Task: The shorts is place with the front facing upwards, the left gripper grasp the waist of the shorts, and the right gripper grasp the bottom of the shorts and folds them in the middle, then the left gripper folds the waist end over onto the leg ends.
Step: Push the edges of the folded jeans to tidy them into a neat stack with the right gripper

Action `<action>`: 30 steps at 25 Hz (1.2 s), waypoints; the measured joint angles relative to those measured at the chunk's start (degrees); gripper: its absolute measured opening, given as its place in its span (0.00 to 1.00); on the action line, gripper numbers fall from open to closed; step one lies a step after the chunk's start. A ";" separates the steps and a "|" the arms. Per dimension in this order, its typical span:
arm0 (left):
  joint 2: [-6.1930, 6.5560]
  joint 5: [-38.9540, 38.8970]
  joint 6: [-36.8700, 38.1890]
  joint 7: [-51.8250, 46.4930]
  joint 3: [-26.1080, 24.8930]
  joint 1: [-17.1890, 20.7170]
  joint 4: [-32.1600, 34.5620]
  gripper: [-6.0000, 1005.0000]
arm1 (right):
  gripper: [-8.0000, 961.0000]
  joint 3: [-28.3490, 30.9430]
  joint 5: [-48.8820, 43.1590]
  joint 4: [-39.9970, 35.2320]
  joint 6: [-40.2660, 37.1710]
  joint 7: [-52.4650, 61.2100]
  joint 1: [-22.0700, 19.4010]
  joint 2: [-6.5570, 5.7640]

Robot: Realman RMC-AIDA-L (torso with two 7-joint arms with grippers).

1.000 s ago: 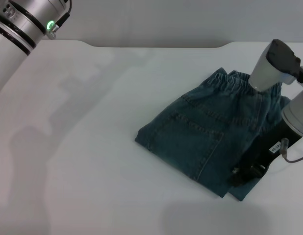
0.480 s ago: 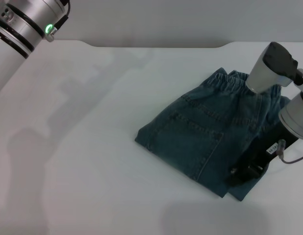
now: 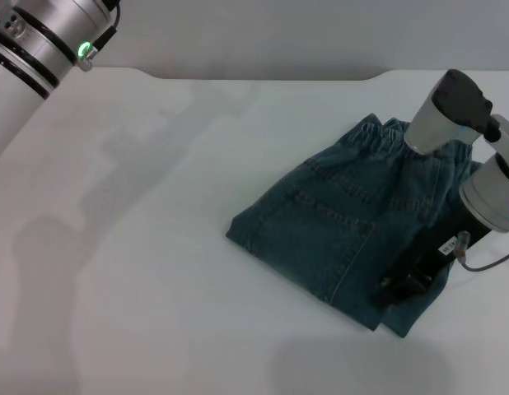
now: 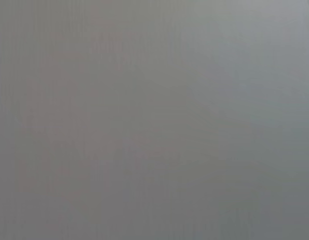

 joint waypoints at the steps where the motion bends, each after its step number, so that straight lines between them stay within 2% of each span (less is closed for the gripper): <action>1: 0.02 0.00 0.00 0.01 0.04 0.00 0.00 0.66 | 0.36 0.11 0.00 0.23 0.24 0.01 0.13 0.00; 15: 0.08 0.22 0.08 0.40 0.08 0.09 0.01 0.66 | 0.36 0.35 0.92 0.81 2.36 0.04 1.38 0.00; 30: 0.09 0.53 0.26 0.45 0.11 0.26 0.01 0.66 | 0.36 0.46 1.53 3.91 6.24 0.04 4.86 0.00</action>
